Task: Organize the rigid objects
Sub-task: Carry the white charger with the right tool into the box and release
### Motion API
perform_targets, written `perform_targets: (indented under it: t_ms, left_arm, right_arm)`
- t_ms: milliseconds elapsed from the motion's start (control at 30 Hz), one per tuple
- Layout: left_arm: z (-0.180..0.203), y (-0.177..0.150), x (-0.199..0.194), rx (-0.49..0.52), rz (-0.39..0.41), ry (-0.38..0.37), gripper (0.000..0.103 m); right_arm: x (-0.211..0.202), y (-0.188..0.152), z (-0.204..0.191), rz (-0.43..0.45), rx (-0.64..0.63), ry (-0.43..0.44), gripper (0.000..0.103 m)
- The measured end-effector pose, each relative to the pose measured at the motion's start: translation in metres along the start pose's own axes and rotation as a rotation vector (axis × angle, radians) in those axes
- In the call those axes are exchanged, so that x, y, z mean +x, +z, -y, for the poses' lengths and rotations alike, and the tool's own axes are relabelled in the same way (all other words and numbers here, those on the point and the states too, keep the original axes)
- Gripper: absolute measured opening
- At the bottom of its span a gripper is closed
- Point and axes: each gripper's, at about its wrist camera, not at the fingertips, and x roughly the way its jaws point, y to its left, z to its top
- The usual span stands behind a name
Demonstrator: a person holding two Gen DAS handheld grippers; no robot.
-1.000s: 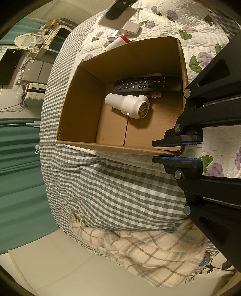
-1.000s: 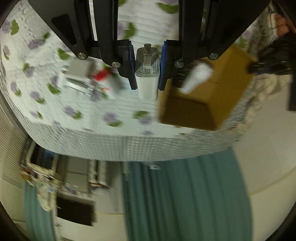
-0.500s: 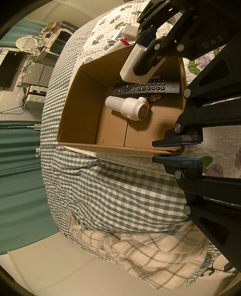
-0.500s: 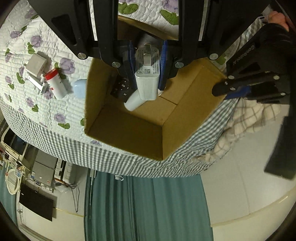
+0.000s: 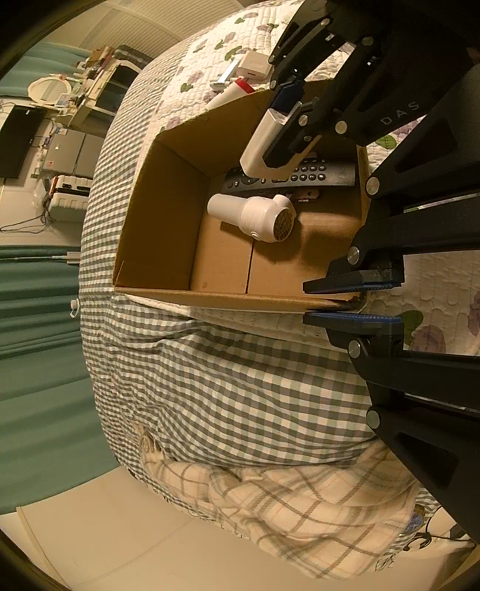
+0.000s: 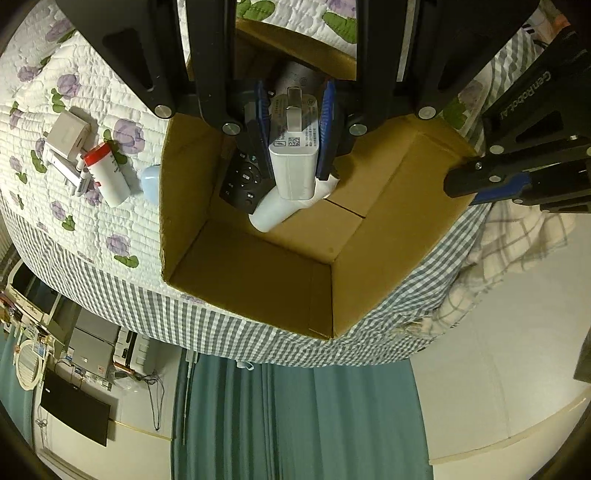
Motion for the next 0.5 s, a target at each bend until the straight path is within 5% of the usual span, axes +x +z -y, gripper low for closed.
perform_targets:
  t_ms: [67, 167, 300, 400, 500]
  left_arm:
    - [0.0, 0.0, 0.0, 0.0, 0.0, 0.0, 0.009]
    - [0.0, 0.0, 0.0, 0.001, 0.002, 0.001, 0.009]
    - [0.0, 0.0, -0.001, 0.0, 0.0, -0.001, 0.009]
    - [0.001, -0.001, -0.002, 0.002, -0.001, 0.0, 0.009]
    - [0.001, -0.001, -0.003, 0.003, 0.0, 0.005, 0.009]
  right_arm:
    - [-0.003, 0.001, 0.003, 0.017, 0.006, -0.008, 0.026]
    - [-0.013, 0.004, 0.008, 0.062, 0.032, -0.008, 0.061]
    - [-0.029, 0.012, 0.022, 0.11, 0.06, -0.015, 0.064]
    - [-0.041, 0.017, 0.04, 0.152, 0.083, -0.061, 0.082]
    - [-0.049, 0.018, 0.069, 0.169, 0.122, -0.119, 0.087]
